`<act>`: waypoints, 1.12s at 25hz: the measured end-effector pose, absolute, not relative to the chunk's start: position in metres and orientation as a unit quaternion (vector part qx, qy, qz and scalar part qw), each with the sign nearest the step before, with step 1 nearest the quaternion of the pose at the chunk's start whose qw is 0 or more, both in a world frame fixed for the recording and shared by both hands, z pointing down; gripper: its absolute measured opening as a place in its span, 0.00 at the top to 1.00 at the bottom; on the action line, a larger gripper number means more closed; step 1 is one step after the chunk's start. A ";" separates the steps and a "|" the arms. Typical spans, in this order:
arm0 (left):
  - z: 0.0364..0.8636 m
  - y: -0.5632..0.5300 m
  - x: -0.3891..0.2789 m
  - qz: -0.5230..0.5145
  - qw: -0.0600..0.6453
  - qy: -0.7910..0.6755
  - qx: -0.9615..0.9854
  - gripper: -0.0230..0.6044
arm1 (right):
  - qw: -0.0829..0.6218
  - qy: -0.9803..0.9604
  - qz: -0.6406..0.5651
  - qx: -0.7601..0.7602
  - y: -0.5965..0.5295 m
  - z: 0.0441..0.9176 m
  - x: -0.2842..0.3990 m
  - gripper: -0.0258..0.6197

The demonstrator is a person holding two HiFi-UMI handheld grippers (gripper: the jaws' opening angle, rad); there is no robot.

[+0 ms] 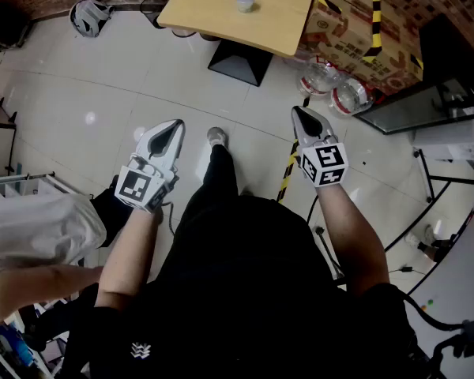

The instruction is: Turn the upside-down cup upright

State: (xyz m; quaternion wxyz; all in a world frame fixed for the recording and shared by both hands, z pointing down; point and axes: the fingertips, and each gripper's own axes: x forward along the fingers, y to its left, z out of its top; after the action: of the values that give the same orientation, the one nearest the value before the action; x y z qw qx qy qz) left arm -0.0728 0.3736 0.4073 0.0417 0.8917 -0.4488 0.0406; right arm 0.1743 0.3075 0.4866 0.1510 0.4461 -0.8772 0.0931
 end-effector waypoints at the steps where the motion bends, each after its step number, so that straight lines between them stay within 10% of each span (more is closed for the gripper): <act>1: 0.408 0.364 -0.075 0.043 0.040 -0.445 0.893 0.96 | 0.152 -0.876 0.095 0.448 0.297 0.486 0.172 0.96; 28: 0.397 0.034 -0.089 0.031 0.058 -0.377 0.924 0.96 | 0.180 -0.861 0.117 0.460 -0.014 0.479 0.108 0.96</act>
State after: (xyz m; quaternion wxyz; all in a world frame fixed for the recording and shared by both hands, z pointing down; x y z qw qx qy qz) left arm -0.0894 0.0340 0.3968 0.0584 0.9237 -0.3774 0.0314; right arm 0.1078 -0.0144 0.4787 0.1802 0.4601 -0.8615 0.1173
